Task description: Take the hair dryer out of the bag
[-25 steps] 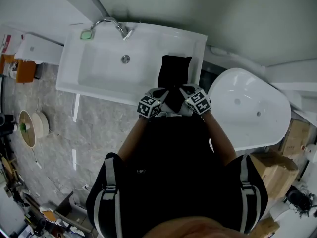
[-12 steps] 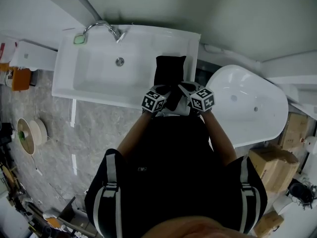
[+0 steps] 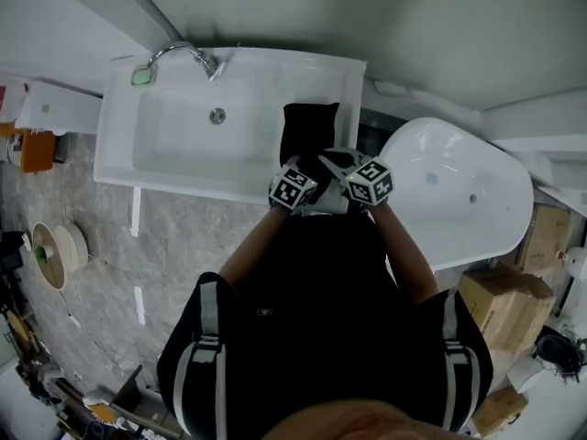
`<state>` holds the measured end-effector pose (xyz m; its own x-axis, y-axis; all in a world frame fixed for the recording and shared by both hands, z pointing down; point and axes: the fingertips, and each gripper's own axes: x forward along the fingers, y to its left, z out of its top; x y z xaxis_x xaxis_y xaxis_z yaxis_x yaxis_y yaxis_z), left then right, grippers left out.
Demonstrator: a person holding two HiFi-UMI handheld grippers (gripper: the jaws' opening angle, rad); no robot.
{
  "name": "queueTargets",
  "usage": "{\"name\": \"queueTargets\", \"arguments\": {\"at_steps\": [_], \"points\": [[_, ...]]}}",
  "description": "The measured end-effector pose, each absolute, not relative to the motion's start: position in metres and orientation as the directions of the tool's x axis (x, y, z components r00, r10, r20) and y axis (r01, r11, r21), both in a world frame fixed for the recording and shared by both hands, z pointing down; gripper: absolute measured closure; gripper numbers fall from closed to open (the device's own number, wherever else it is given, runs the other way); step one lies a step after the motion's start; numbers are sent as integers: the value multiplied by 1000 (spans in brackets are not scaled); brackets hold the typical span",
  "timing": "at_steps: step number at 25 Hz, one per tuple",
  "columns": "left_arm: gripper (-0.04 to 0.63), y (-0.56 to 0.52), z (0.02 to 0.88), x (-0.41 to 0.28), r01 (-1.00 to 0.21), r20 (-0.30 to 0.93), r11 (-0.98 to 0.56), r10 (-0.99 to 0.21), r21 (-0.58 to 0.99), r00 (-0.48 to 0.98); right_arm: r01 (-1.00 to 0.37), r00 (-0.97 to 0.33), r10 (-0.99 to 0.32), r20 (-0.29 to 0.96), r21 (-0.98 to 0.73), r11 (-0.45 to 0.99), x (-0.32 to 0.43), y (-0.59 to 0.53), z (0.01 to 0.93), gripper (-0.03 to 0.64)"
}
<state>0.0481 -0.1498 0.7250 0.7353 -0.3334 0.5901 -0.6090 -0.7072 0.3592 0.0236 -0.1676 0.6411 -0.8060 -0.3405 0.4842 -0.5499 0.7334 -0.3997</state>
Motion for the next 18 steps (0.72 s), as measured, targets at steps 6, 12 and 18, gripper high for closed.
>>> {"name": "queueTargets", "arguments": {"at_steps": [6,12,18], "points": [[486,-166,732,24,-713,642,-627,-413,314,646,-517,-834,-332,440,-415,749,23,-166,623,546],[429,-157,749,27,-728,712,-601,-347,331,610,-537,-817,-347,460,-389,749,29,-165,624,546],[417,-160,764,29,-749,745,-555,-312,361,590,-555,-787,-346,511,-342,758,37,-158,631,546]]}}
